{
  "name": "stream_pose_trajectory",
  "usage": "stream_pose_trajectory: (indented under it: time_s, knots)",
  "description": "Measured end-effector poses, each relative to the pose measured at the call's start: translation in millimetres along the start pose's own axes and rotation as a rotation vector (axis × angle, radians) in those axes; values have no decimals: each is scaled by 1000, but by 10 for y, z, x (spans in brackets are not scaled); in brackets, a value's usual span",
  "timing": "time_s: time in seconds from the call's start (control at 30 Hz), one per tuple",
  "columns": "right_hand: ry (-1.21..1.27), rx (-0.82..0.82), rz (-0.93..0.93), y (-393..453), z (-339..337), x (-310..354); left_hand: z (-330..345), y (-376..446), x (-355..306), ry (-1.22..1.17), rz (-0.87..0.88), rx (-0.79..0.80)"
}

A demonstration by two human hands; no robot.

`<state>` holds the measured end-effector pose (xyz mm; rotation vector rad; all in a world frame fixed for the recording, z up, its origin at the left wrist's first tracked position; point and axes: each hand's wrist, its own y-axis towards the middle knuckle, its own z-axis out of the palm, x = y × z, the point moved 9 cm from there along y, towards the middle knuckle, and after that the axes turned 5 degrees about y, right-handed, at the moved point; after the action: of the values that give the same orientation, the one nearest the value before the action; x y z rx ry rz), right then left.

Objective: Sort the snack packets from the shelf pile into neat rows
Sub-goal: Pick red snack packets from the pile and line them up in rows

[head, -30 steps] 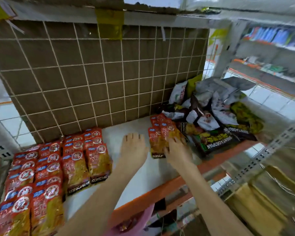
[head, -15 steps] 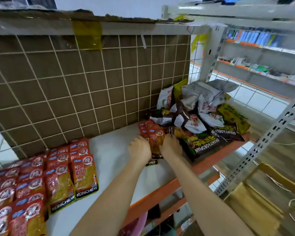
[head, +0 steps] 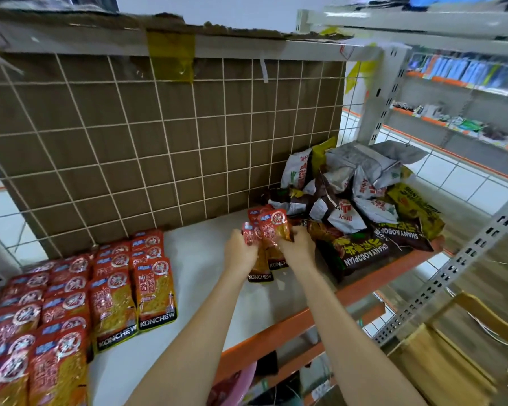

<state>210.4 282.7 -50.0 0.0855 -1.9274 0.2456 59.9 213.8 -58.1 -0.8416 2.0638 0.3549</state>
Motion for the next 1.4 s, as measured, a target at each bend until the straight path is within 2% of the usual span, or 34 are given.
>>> stream_pose_trajectory:
  time_s: [0.2,0.3,0.37,0.43,0.57,0.87,1.03,1.17,1.27,1.33,1.4]
  knots:
    - [115,114,-59,-309,326,124,-643,-222,285,-166,-73,-90]
    - [224,231,-36,-553,715,148,-1150,-462,570,-169,-71,-201]
    - [264,337,-26,-755,1011,193,-1487,-655,889,-122,-151,-277]
    - [256,435,9,-941,1326,157,-1726,-844,1268,-97,-267,-299]
    - [138,513,-17,-1200,1780,61,-1967,-1089,1623,-60,-325,-321]
    - [-234,452,-359,-1387,1886,253,-1916,-1076,1463,334,-237,-362]
    - [-236,464,-343,-1423,1936,219,-1824,-1093,1402,497,-185,-334]
    - [-187,484,-314,-1427,1974,194,-1749,-1139,1384,660,-18,-276]
    - [-168,486,-302,-1437,1988,184,-1707,-1177,1455,808,26,-206]
    - [-164,478,-318,-1474,1983,195,-1720,-1203,1416,820,56,-210]
    - [-220,454,-391,-1521,1947,240,-1699,-1213,1357,771,43,-148]
